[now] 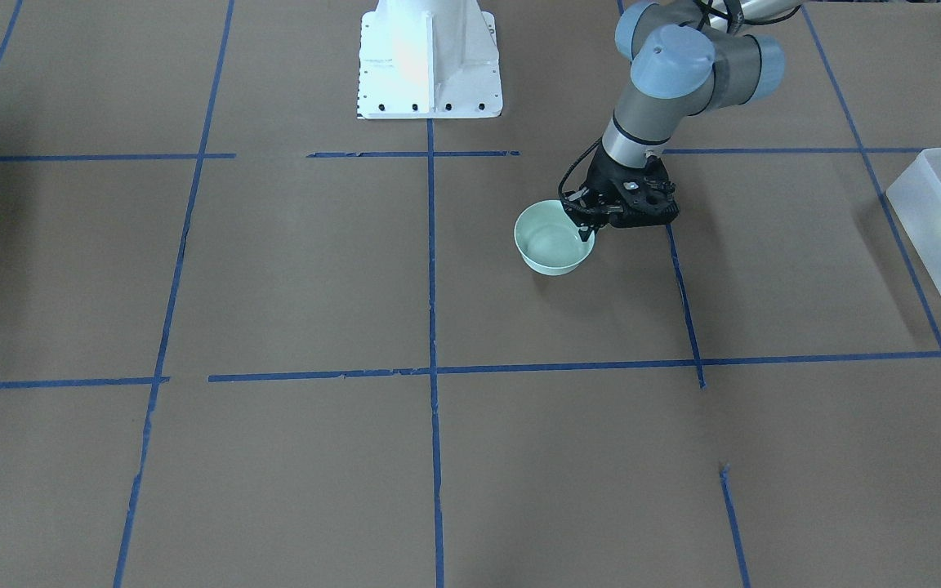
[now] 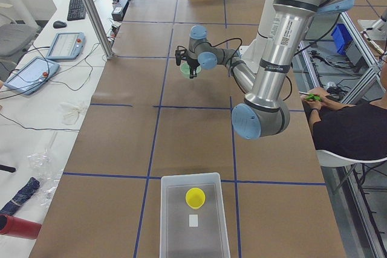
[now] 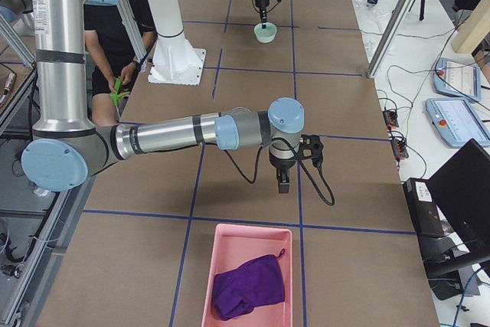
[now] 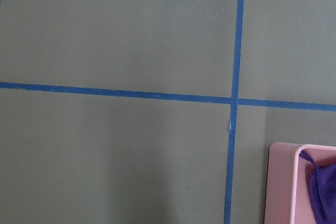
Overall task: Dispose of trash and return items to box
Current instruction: 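Carry the pale green bowl with the left gripper to the clear bin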
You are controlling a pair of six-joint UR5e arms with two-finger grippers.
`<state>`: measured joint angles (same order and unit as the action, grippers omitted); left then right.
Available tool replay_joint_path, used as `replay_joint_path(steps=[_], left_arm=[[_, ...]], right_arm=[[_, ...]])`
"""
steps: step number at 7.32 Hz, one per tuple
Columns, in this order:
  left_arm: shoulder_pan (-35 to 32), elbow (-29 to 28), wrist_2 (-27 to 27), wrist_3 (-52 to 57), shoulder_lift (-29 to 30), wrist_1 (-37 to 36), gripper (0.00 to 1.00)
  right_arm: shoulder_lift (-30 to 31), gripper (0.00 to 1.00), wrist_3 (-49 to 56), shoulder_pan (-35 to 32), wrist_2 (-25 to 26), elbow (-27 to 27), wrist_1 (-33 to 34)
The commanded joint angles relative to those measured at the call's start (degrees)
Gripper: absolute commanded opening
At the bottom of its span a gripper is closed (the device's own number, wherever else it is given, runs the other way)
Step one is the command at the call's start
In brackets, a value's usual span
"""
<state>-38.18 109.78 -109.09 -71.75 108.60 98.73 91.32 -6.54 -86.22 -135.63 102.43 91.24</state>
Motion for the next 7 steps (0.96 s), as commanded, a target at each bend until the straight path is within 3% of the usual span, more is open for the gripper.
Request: replay_joint_path(steps=[1, 3, 7], left_arm=[[-8.2, 1.8, -0.8, 12.3, -1.6, -5.2, 0.0], [-15.6, 3.4, -0.8, 22.2, -7.6, -5.2, 0.0], [-34.4, 0.8, -0.7, 57.3, -18.3, -4.5, 0.0]], right_arm=[[0.0, 1.0, 0.0, 0.0, -0.1, -0.5, 0.0], [0.0, 1.0, 0.0, 0.0, -0.1, -0.5, 0.0], [0.2, 1.0, 0.0, 0.0, -0.1, -0.7, -1.6]])
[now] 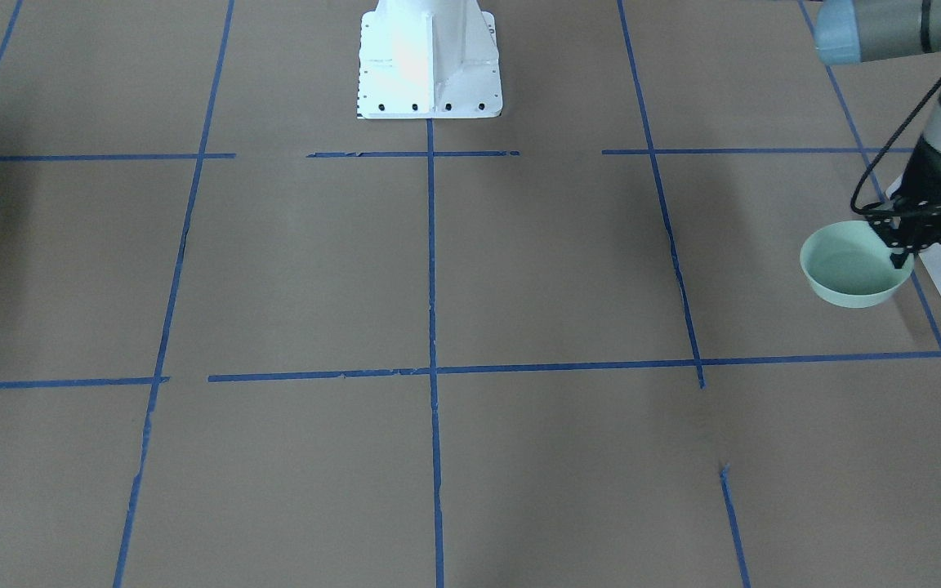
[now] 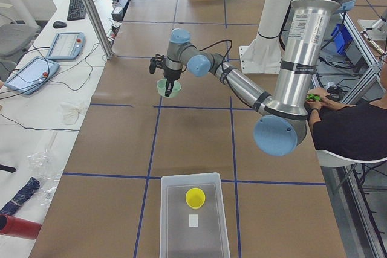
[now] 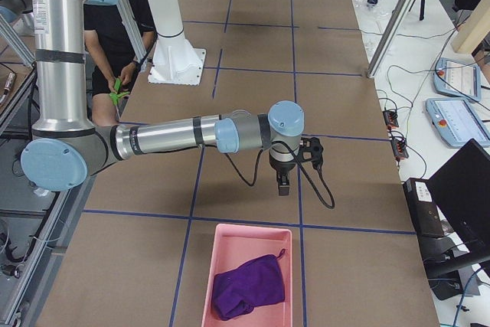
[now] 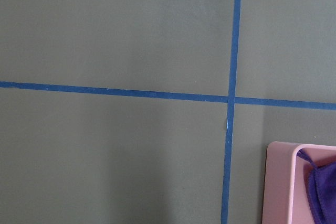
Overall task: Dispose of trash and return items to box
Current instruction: 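Carry the pale green bowl with the left gripper to the clear bin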
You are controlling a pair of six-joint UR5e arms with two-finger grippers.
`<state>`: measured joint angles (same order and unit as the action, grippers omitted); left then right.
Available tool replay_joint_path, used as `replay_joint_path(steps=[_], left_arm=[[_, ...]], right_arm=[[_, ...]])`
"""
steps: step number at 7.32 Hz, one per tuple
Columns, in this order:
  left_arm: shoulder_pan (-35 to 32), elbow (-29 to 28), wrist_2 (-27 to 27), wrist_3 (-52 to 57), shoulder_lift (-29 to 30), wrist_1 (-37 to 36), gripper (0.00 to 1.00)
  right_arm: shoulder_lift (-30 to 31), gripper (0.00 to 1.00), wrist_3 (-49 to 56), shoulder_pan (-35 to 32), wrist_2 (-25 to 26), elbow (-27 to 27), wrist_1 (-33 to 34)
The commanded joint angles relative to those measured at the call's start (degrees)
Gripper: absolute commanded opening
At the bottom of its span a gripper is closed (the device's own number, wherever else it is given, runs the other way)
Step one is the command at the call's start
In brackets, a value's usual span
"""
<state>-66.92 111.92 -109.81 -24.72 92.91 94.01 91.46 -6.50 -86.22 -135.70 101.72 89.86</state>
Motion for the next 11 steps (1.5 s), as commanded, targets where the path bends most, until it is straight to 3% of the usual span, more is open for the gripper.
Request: replay_joint_path(steps=[1, 4, 6, 8, 11], left_arm=[[-8.8, -3.3, 0.0, 15.7, -4.4, 1.2, 0.0], [-19.7, -15.4, -0.1, 31.7, -8.0, 12.9, 0.0], [-21.8, -23.6, -0.1, 36.0, -9.8, 22.0, 0.0], [-21.9, -27.7, -0.1, 38.9, -14.1, 30.4, 0.0], [-21.9, -30.4, 0.0, 41.6, -16.4, 34.1, 0.0]], right_arm=[[-0.1, 1.0, 0.0, 0.0, 0.0, 0.0, -0.2], [-0.1, 1.0, 0.0, 0.0, 0.0, 0.1, -0.2], [-0.1, 1.0, 0.0, 0.0, 0.0, 0.1, -0.2], [-0.1, 1.0, 0.0, 0.0, 0.0, 0.2, -0.2], [-0.1, 1.0, 0.1, 0.0, 0.0, 0.1, -0.2]])
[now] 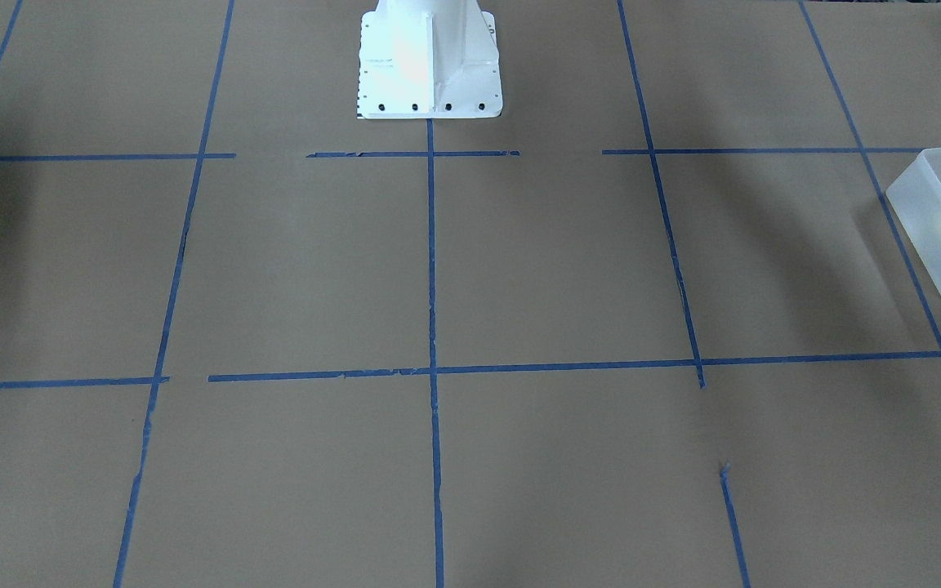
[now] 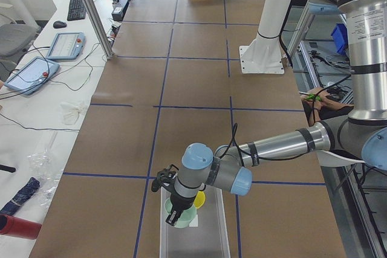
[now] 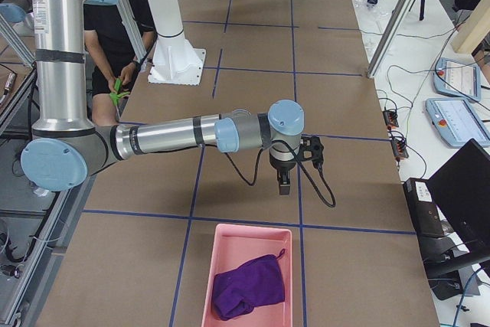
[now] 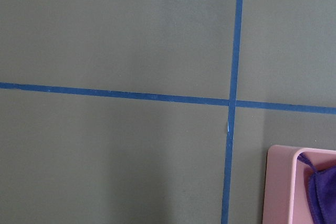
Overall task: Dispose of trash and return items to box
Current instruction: 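Lower the bowl into the clear bin and open the left gripper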
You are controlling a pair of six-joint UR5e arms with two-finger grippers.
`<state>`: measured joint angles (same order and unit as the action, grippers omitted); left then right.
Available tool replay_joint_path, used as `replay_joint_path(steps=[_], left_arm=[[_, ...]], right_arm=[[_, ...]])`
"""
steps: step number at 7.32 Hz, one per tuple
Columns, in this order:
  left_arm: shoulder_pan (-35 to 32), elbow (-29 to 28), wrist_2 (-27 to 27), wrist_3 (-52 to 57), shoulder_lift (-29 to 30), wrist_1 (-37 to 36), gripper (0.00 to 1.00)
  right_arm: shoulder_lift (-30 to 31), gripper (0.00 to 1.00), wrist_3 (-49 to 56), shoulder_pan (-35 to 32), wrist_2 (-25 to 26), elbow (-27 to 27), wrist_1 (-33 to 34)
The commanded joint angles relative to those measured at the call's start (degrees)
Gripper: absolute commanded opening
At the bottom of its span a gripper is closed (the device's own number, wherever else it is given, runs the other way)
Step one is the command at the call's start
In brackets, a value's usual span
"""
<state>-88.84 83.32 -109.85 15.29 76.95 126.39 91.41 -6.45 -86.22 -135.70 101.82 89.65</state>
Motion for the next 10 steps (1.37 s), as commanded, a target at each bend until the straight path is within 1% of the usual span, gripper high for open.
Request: replay_joint_path(steps=[1, 2, 3, 4, 7, 8, 9, 10], left_arm=[[-0.2, -2.7, 0.1, 2.7, -1.0, 2.8, 0.0], [-0.3, -3.0, 0.2, 3.0, -1.7, 3.3, 0.0], [-0.4, -3.4, 0.2, 2.9, -1.7, 3.3, 0.26], [-0.4, -3.7, 0.2, 2.8, -1.6, 3.3, 0.99], [-1.9, -2.3, -0.3, 2.4, -1.3, 3.3, 1.0], [-2.0, -1.3, -4.5, 2.2, -0.8, 3.3, 1.0], [-2.0, 0.2, -7.7, 1.7, -0.6, 3.1, 1.0], [-2.0, 3.0, -9.5, -2.1, -0.6, 1.9, 1.0]], right_arm=[[0.0, 1.0, -0.1, 0.0, 0.0, 0.0, 0.0], [0.0, 1.0, 0.0, 0.0, 0.0, 0.0, -0.1], [-0.1, 1.0, 0.0, 0.0, 0.0, 0.0, -0.1], [0.0, 1.0, 0.0, 0.0, 0.0, 0.0, 0.0], [-0.1, 1.0, -0.1, 0.0, 0.0, 0.0, 0.0], [-0.1, 1.0, 0.0, 0.0, 0.0, 0.0, -0.1], [-0.1, 1.0, 0.0, 0.0, 0.0, -0.3, -0.3], [-0.1, 1.0, -0.1, 0.0, 0.0, -0.8, -1.9]])
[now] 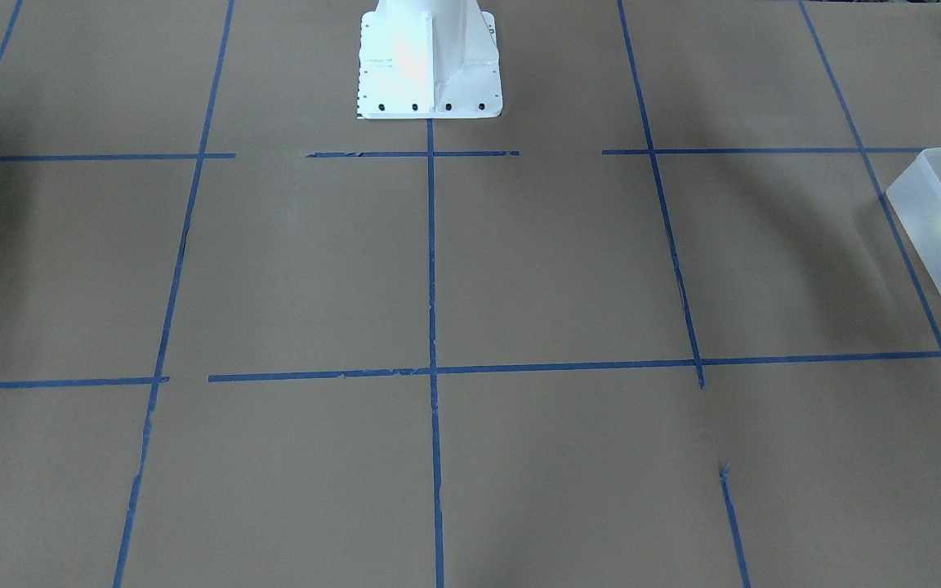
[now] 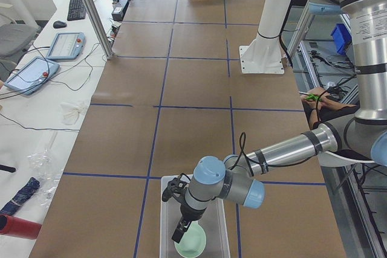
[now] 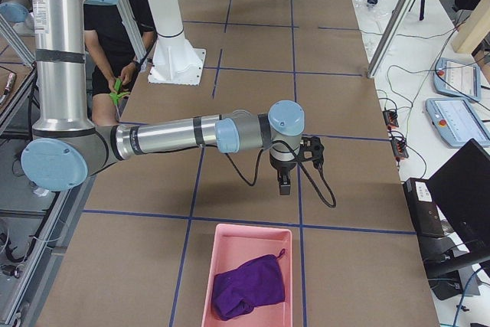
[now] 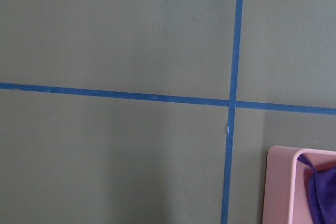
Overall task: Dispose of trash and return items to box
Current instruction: 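Lower the bowl into the clear bin and open the left gripper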
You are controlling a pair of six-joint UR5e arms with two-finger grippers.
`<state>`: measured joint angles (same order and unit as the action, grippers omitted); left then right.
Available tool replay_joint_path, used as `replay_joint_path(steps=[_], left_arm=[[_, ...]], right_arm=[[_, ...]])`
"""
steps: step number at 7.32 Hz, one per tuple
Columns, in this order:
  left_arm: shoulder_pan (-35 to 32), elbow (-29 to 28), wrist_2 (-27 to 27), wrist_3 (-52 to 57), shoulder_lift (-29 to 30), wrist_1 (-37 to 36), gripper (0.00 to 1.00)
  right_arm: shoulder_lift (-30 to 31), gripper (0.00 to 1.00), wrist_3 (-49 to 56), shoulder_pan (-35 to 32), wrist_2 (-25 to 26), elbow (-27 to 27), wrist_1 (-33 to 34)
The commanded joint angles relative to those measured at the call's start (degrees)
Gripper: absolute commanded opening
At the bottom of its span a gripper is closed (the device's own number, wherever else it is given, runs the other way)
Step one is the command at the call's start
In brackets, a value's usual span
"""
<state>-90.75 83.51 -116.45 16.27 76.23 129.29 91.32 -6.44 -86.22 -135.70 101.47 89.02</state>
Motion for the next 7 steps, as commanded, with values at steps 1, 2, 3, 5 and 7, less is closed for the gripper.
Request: replay_joint_path(steps=[1, 2, 3, 5, 7], left_arm=[[0.0, 4.7, -6.4, -7.4, 0.3, -3.6, 1.0], [0.0, 8.7, -9.5, -11.5, 0.7, -9.4, 1.0], [0.3, 13.4, -9.9, -12.3, 1.5, -17.9, 1.0], [0.5, 16.6, -12.2, -12.4, 5.0, -29.9, 1.0], [0.5, 17.0, -15.8, -12.8, 7.4, -36.0, 1.0]], right_arm=[[0.0, 1.0, -0.1, 0.0, 0.0, -0.7, -1.5], [0.1, 1.0, -0.1, 0.0, 0.0, -0.7, -1.6], [0.3, 1.0, -0.1, 0.0, 0.0, -0.7, -1.6], [0.3, 1.0, -0.1, 0.0, -0.1, -0.6, -1.8], [0.6, 1.0, -0.1, 0.0, -0.1, -0.8, -1.8]])
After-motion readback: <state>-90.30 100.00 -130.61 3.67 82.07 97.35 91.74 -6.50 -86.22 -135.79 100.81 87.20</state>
